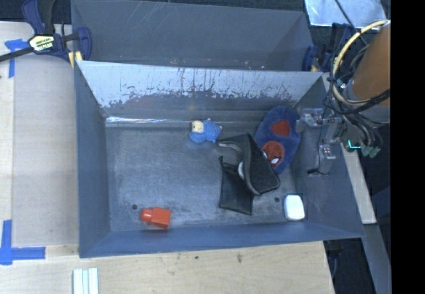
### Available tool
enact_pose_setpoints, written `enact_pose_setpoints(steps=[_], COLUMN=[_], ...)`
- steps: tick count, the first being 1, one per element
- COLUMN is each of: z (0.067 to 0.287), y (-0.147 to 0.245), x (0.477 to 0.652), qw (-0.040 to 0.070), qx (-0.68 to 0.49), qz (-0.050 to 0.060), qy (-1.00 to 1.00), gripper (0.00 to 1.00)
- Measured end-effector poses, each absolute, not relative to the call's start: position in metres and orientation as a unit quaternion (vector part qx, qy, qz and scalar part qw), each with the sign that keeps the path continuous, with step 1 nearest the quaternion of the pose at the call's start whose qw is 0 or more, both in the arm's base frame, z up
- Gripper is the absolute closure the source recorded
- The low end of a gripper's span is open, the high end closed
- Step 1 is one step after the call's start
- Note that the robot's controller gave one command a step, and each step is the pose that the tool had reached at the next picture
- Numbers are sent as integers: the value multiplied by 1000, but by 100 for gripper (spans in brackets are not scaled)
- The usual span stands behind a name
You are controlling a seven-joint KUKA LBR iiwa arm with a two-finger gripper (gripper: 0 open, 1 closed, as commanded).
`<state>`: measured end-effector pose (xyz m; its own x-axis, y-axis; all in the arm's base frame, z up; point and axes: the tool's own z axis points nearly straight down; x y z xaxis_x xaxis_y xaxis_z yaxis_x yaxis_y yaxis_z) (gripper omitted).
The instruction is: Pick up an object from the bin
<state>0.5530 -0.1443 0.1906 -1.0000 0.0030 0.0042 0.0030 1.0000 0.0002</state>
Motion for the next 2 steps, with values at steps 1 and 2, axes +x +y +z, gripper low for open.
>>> enact_pose_setpoints(steps=[1,2], z=[99,102], y=[-132,-133], x=[589,591], qw=[-1,-4], qx=[145,145], qz=[0,1], qy=[-989,-989], gripper=[0,100])
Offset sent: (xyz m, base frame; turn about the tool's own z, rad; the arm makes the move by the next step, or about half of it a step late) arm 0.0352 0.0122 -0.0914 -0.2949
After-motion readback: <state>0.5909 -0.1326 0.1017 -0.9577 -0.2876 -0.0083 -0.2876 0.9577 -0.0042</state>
